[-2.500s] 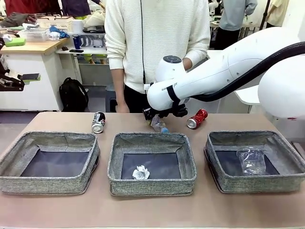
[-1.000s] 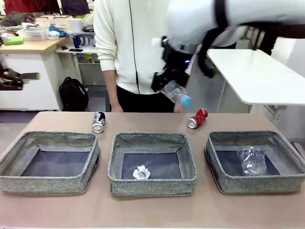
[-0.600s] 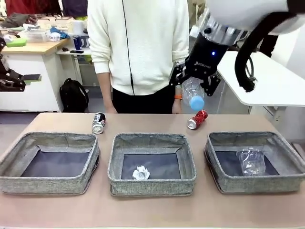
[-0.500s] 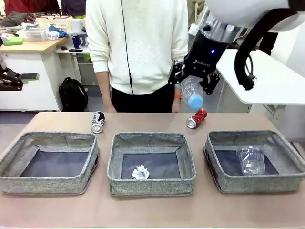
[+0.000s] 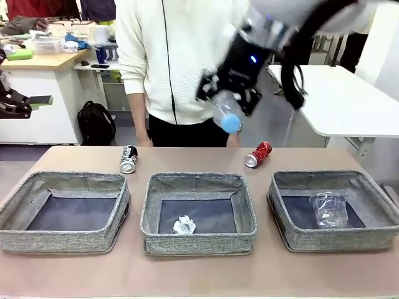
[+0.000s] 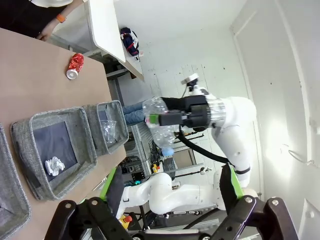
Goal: Sort the waste into the appropriate baskets.
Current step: Pick up the waste item pointed out by the person.
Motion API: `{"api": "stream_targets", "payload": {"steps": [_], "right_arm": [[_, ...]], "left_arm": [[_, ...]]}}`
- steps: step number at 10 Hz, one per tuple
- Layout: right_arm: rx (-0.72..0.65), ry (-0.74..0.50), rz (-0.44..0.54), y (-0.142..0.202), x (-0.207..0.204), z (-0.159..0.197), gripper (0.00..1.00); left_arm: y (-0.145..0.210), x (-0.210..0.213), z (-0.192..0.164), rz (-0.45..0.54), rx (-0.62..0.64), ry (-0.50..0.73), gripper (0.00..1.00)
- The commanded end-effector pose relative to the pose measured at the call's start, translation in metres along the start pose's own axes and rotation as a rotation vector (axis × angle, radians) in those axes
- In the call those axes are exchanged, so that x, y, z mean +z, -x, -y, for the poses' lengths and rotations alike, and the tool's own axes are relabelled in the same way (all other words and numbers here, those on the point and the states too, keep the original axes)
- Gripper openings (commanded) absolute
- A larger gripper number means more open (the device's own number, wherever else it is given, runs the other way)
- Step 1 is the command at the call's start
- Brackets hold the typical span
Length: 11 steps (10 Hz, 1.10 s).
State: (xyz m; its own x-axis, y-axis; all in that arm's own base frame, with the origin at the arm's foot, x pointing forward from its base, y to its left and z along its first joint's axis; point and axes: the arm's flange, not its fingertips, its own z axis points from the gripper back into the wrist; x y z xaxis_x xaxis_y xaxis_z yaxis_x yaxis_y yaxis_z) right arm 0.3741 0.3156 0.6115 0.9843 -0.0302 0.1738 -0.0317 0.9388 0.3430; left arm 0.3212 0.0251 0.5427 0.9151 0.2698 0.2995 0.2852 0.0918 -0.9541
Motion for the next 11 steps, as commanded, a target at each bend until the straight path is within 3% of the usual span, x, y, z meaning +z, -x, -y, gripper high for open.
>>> {"api": "stream_targets", "payload": {"steps": [1, 4, 9, 11], "right_arm": [[-0.081, 0.092, 0.039, -0.003, 0.035, -0.062, 0.00], [-0.196, 0.189, 0.012, 0.017, 0.088, -0.115, 0.00], [-0.254, 0.306, 0.065, 0.018, 0.103, -0.113, 0.00], [-0.166, 0.351, 0.087, 0.016, 0.097, -0.109, 0.00]], "left_arm": [[0.002, 0.001, 0.002, -0.009, -0.003, 0.005, 1.00], [0.002, 0.001, 0.002, -0.009, -0.003, 0.005, 1.00], [0.002, 0.001, 0.002, -0.009, -0.003, 0.005, 1.00], [0.002, 0.001, 0.002, -0.009, -0.003, 0.005, 1.00]]}}
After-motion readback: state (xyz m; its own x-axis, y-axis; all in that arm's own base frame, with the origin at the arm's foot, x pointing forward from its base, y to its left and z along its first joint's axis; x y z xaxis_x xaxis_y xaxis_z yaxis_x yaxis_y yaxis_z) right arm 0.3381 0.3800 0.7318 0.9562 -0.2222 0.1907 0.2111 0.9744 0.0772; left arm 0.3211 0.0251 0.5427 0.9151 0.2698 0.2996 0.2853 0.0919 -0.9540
